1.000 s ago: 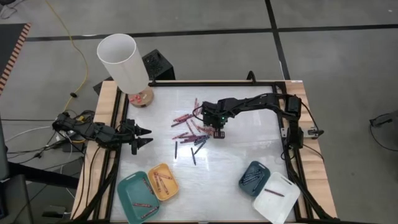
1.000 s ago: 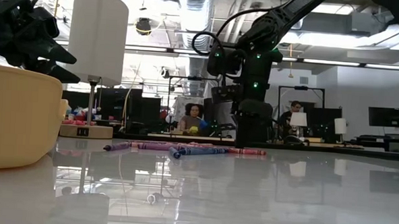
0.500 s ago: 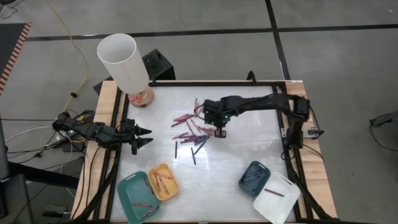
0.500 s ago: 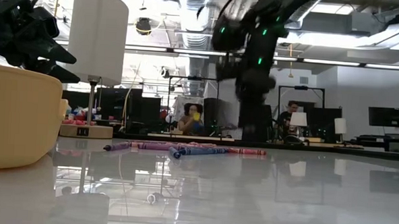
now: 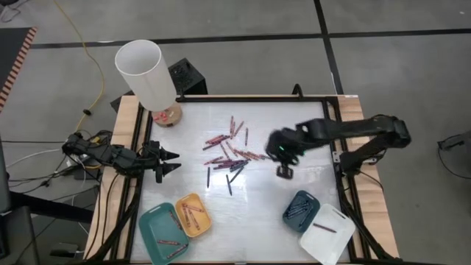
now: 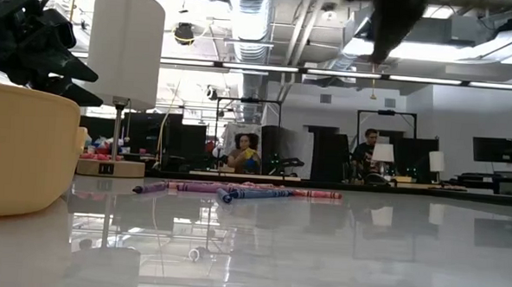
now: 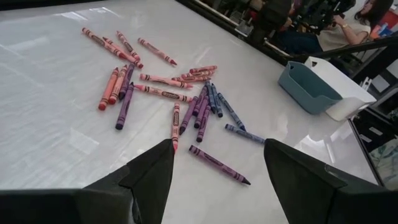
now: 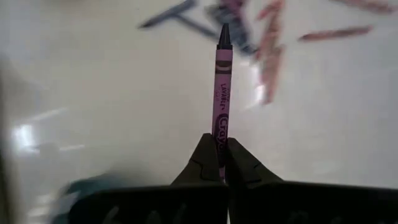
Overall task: Sort crayons
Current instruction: Put the purple crayon into the white bin
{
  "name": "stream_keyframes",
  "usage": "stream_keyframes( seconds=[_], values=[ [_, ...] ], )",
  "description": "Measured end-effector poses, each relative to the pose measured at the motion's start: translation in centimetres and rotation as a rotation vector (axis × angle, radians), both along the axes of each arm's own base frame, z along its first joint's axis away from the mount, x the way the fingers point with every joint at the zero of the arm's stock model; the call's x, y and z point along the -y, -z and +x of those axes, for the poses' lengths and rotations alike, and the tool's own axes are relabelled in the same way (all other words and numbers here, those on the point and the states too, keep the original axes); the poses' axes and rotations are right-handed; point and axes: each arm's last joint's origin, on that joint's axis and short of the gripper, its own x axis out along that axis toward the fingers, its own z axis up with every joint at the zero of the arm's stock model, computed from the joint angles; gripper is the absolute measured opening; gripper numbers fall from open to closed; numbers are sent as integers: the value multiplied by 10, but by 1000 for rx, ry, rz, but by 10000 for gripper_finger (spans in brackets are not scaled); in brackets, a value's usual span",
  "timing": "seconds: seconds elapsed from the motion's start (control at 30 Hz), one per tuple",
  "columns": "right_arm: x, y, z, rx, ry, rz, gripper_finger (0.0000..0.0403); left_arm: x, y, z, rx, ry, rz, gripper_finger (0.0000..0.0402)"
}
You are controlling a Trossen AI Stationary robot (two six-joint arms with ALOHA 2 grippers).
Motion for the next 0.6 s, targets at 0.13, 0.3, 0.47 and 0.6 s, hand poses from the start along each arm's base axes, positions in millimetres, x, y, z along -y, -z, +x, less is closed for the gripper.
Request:
stream_keyframes(
  seconds=[0.13, 0.3, 0.47, 0.6],
  values=[
    [-40, -12, -25, 9, 49, 123, 1, 0, 0, 0, 0, 0, 0, 240],
    [-91, -15, -57, -37, 143, 251, 1, 0, 0, 0, 0, 0, 0, 240],
    [-136, -7, -88, -120, 284, 337, 1, 0, 0, 0, 0, 0, 0, 240],
    [-169, 6, -112, -205, 417, 399, 1, 0, 0, 0, 0, 0, 0, 240]
  ],
)
